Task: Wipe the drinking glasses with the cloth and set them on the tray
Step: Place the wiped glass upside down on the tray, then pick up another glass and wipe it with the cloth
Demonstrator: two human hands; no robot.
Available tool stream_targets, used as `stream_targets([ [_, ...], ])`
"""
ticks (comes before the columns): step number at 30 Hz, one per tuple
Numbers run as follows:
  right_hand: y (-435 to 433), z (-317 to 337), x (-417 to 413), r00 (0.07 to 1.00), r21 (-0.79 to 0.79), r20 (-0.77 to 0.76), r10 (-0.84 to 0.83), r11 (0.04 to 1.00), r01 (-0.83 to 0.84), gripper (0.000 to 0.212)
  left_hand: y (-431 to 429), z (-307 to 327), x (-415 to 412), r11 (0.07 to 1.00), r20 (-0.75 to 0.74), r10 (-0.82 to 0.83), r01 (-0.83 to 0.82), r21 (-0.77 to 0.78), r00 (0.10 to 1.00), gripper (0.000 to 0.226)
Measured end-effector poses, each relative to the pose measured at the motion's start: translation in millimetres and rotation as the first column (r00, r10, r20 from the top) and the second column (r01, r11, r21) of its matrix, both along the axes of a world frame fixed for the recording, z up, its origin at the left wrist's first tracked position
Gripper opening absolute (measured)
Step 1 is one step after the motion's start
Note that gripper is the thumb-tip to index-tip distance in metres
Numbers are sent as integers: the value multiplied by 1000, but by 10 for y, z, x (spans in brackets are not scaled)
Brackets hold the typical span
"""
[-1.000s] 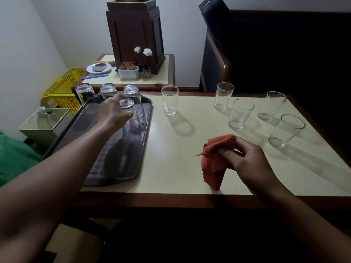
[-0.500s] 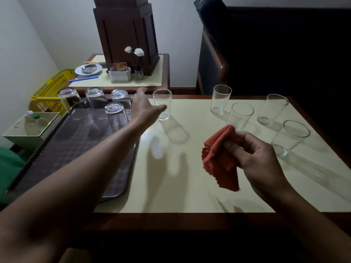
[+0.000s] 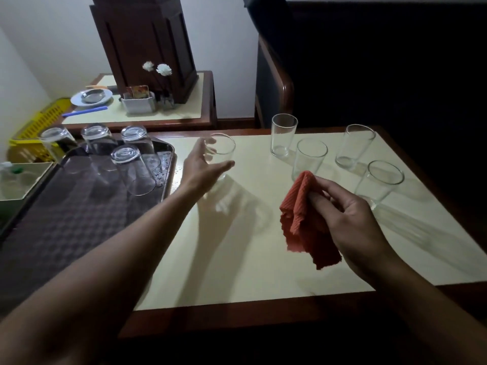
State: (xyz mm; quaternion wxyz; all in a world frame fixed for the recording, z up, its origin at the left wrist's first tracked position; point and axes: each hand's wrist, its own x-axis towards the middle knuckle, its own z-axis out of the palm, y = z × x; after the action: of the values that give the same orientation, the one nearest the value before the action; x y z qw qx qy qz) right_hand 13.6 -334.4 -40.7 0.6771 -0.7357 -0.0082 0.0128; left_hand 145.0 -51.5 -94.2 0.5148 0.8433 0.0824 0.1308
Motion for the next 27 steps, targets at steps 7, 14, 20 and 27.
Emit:
stream_targets([
  [7, 54, 181, -65, 997, -95, 73, -36, 995, 43, 31, -274, 248, -1019, 940, 43, -295, 282, 194, 954, 75],
  [14, 287, 396, -387, 901, -361, 420, 113, 931, 52, 21, -301, 582, -1623, 887, 9, -408, 394, 240, 913, 86],
  [20, 172, 544, -703, 806, -567, 245, 539, 754, -332, 62, -42, 791, -2001, 918, 2, -334, 325, 225, 942, 67],
  [27, 149, 675, -1054, 801, -552, 206, 561, 743, -378, 76, -55, 1102, -2558, 932, -23, -335, 328, -155, 942, 67],
])
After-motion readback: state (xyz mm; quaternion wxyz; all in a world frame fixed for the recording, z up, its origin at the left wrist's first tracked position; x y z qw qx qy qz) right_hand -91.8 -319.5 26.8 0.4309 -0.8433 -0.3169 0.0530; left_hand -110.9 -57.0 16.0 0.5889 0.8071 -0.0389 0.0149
